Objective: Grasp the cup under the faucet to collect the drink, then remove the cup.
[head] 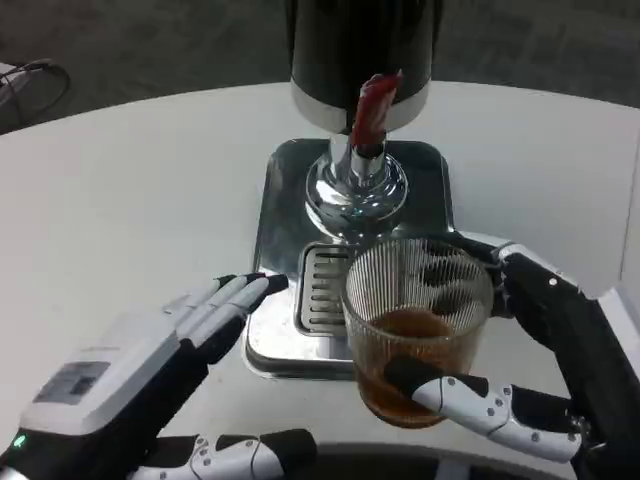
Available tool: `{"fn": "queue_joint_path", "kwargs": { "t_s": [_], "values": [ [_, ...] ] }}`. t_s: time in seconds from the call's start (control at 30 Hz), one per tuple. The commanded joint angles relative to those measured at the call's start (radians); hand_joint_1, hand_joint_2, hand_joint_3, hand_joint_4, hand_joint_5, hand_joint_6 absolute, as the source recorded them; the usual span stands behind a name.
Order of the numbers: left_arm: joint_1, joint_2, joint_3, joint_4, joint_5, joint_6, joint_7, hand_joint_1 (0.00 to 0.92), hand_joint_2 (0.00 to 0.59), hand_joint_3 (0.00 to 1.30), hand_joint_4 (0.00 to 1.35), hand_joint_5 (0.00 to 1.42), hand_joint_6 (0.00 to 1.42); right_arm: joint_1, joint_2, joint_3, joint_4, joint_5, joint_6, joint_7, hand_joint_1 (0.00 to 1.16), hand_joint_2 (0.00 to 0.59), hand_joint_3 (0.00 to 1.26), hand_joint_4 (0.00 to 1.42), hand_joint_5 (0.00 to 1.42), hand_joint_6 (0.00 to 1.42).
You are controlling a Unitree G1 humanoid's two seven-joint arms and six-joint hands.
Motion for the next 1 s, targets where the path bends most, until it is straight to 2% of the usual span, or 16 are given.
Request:
{"fn": "queue_joint_path", "kwargs": {
  "t_s": [0.03, 0.37, 1.0],
  "values": [
    [0.031, -0.003, 0.019, -0.013, -0.008, -0.006, -0.004, 0.0, 0.098, 0.02, 0.0, 0.0, 0.05, 0.017, 0.001, -0.012, -0.06, 0.037, -0.038, 0.012, 0.78, 0.238, 0.69, 0.81, 0.84, 0.44],
    [0.063, 0.01, 0.046, -0.024, -0.026, -0.033, -0.02, 0.0, 0.099, 0.02, 0.0, 0.0, 0.04, 0.032, 0.002, -0.006, -0.088, 0.05, -0.032, 0.036, 0.79, 0.238, 0.7, 0.81, 0.85, 0.44],
    [0.104, 0.001, 0.062, -0.057, -0.044, -0.028, -0.035, 0.0, 0.099, 0.01, 0.0, 0.0, 0.03, 0.09, -0.015, -0.007, -0.151, 0.052, -0.053, 0.064, 0.79, 0.238, 0.71, 0.82, 0.85, 0.45]
  ]
}}
